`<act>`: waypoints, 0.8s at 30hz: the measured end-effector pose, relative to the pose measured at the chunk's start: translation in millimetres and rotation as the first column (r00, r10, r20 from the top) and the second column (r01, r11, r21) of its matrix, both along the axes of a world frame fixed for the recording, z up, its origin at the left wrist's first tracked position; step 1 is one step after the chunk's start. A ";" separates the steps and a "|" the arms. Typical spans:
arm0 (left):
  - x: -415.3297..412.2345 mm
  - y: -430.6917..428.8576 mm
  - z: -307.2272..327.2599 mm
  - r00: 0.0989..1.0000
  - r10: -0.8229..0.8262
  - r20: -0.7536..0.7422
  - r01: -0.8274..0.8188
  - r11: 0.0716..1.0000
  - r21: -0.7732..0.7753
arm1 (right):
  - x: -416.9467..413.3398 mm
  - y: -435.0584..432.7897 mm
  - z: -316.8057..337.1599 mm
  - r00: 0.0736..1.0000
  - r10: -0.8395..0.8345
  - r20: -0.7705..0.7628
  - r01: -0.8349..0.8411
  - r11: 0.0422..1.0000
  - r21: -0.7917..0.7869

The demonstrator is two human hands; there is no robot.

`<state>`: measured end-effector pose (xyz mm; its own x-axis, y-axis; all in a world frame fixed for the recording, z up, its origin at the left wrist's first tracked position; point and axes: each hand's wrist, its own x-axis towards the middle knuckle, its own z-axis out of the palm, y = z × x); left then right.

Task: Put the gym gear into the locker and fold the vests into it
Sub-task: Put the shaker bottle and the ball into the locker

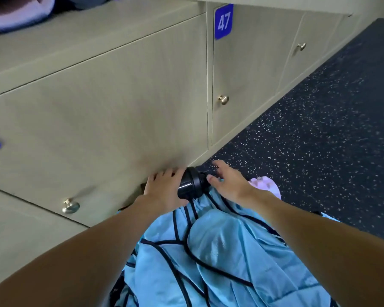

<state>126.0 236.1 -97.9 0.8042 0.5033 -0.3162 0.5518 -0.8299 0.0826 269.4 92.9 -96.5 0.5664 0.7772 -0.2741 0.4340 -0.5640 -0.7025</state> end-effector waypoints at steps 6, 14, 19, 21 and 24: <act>3.5 8.8 -6.4 0.998 0.036 0.051 -0.035 0.999 -0.025 | 7.4 21.2 -12.9 0.997 -0.013 -0.073 0.011 0.999 -0.031; 7.2 1.8 48.5 0.816 0.301 0.494 -0.139 0.931 -0.338 | 11.1 32.1 36.1 0.933 -0.102 -0.344 0.215 0.927 0.307; 21.3 -5.7 131.9 0.609 0.409 0.680 -0.096 0.889 -0.449 | 8.2 22.4 100.7 0.923 -0.044 -0.381 0.236 0.848 0.475; 23.5 -7.1 170.3 0.534 0.403 0.743 -0.047 0.892 -0.450 | 6.7 17.8 127.3 0.930 -0.022 -0.366 0.224 0.825 0.519; 23.1 -9.9 223.2 0.434 0.387 0.813 0.057 0.890 -0.453 | 2.6 14.8 168.1 0.953 0.032 -0.300 0.151 0.810 0.566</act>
<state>149.1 226.2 125.3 0.6621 0.6820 0.3107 0.1184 -0.5046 0.8552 271.9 107.7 71.6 0.5858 0.8082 0.0596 0.1448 -0.0321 -0.9889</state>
